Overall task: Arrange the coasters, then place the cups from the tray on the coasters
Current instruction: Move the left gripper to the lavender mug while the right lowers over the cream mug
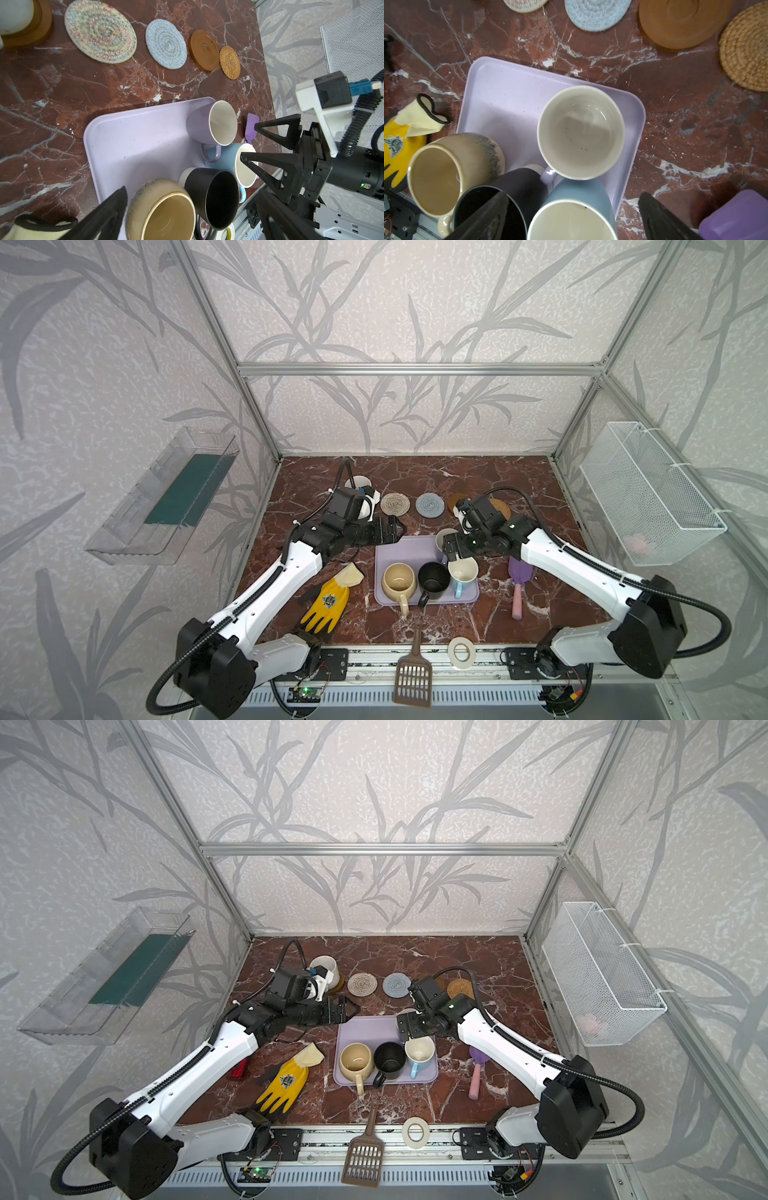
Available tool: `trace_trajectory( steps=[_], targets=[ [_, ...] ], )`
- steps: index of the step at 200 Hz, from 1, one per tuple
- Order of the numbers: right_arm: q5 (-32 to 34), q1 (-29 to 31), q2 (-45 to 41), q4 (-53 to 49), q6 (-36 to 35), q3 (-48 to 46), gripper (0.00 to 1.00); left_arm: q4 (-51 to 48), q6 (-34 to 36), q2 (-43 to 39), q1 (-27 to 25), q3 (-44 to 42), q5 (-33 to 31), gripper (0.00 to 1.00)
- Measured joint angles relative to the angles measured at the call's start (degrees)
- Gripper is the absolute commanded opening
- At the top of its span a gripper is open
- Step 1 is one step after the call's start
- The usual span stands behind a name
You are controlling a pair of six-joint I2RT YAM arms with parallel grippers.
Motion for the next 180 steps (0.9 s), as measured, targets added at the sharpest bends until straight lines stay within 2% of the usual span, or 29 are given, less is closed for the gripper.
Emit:
trace_trajectory(
  steps=[52, 79, 139, 180],
  targets=[
    [-0.59, 0.0, 7.87, -0.28, -0.81, 1.11, 0.92, 4.68, -2.84, -0.02, -1.05, -3.48, -0.04, 0.99],
    [-0.87, 0.0, 8.83, -0.24, -0.96, 1.27, 0.89, 5.92, -2.93, -0.07, -1.07, -3.67, -0.2, 0.99],
    [-0.83, 0.0, 12.48, 0.15, -1.14, 4.72, 0.74, 7.89, -3.15, 0.15, -1.11, -3.87, -0.33, 0.99],
    [-1.62, 0.04, 13.66, 2.03, -1.01, 5.29, 0.72, 10.12, -4.37, 0.24, -1.11, -4.74, -0.33, 0.99]
  ],
)
